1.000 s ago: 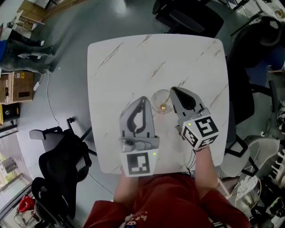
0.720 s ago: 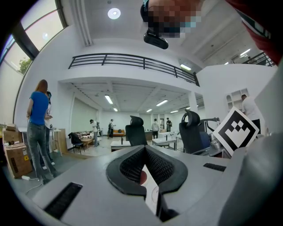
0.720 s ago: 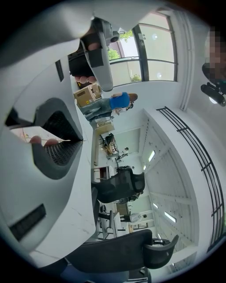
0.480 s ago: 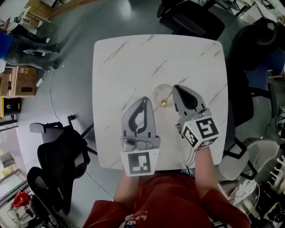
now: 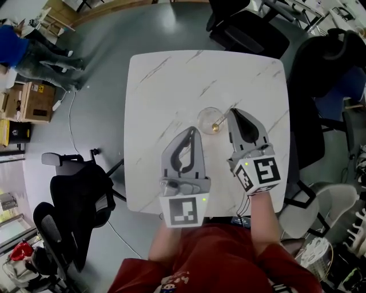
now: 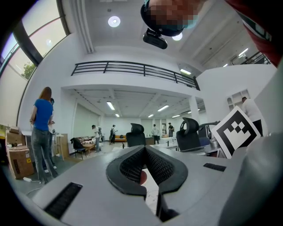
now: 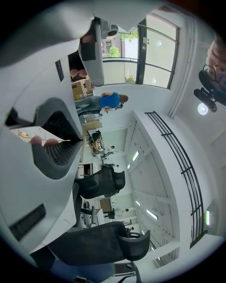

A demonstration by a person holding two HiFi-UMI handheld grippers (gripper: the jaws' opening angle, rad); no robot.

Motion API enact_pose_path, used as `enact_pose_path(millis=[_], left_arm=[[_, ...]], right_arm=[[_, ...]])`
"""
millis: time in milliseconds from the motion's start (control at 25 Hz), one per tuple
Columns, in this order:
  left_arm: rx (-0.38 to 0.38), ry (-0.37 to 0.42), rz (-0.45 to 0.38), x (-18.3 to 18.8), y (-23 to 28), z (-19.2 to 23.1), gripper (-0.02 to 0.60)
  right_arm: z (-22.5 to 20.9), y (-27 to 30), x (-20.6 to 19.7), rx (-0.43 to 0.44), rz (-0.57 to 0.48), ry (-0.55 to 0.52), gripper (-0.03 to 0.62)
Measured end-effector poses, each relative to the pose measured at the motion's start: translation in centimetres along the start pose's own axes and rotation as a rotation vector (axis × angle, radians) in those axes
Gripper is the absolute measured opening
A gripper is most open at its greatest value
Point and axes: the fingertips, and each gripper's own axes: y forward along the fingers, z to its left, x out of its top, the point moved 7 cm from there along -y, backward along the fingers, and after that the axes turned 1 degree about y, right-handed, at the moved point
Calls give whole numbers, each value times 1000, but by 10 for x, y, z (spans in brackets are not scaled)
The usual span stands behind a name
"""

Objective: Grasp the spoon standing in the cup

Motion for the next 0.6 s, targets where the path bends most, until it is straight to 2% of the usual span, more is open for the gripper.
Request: enact_pose_path(millis=[600], left_arm=[[40,41,-116,44,-43,-29,9]], right_arm=[[14,-62,48,37,-138,-33,15]])
